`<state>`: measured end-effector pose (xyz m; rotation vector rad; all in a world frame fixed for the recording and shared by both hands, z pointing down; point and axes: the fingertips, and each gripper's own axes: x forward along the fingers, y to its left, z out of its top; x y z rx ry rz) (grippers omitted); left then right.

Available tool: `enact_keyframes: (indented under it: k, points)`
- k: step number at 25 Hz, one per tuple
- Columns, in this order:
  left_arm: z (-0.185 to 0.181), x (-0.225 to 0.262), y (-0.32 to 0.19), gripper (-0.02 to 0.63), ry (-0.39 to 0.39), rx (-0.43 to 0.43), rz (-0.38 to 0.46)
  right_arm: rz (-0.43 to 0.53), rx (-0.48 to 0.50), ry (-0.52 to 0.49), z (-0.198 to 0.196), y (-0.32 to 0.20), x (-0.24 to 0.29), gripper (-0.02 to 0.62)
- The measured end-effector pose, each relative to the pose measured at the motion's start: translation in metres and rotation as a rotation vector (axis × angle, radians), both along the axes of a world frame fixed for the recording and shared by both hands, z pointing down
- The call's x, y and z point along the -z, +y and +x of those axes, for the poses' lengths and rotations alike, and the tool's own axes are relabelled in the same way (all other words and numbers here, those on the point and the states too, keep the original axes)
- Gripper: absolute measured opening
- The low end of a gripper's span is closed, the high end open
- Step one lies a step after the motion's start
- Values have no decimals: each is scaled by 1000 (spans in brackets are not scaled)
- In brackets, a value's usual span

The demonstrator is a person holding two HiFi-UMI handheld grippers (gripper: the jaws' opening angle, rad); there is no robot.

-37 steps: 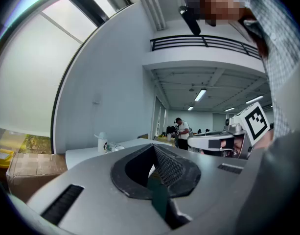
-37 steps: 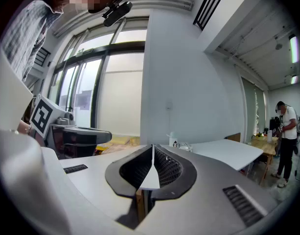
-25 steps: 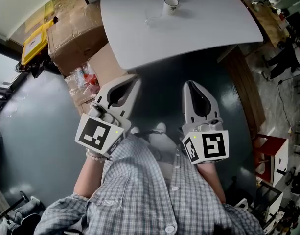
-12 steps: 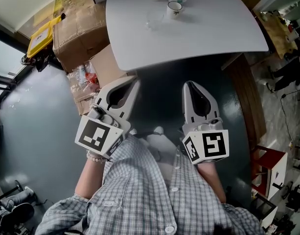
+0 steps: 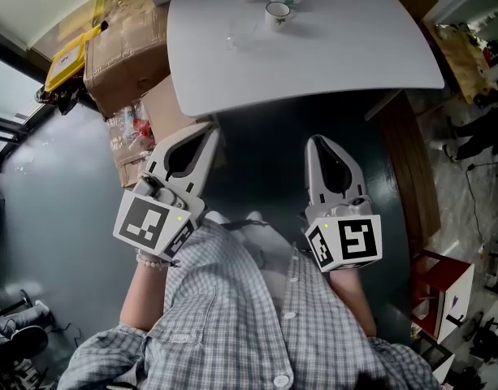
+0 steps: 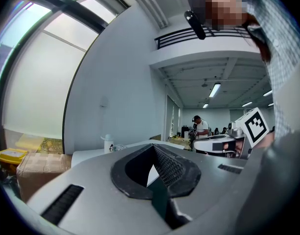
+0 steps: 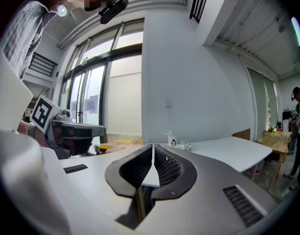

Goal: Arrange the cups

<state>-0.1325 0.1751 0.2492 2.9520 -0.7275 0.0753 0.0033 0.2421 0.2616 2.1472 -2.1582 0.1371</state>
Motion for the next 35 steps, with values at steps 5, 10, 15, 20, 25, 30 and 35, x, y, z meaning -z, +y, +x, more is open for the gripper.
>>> enact_keyframes:
  k: [5,10,15,20,25,30,35]
  points:
    - [13,0,2,9,20,19,-9,0,-14,3,19,10,-2,29]
    - [28,4,10,9,24,8,9,7,-31,8,38,18,-3,29]
    - [36,3,0,9,24,17,3,13,-32,16,47,14,-2,29]
    - [48,-3,-10,9,20,-1,-2,-11,-54,-9,58,9,-12,29]
    - [63,-7,-28,9,21,-24,0,-19,-83,-21,72,-4,-13,29]
    - [78,-9,-52,9,27,-35,-13,-32,-88,-3,82,-24,-14,29]
    - [93,-6,-82,9,25,-50,-19,-32,-92,-9,93,-56,-11,31]
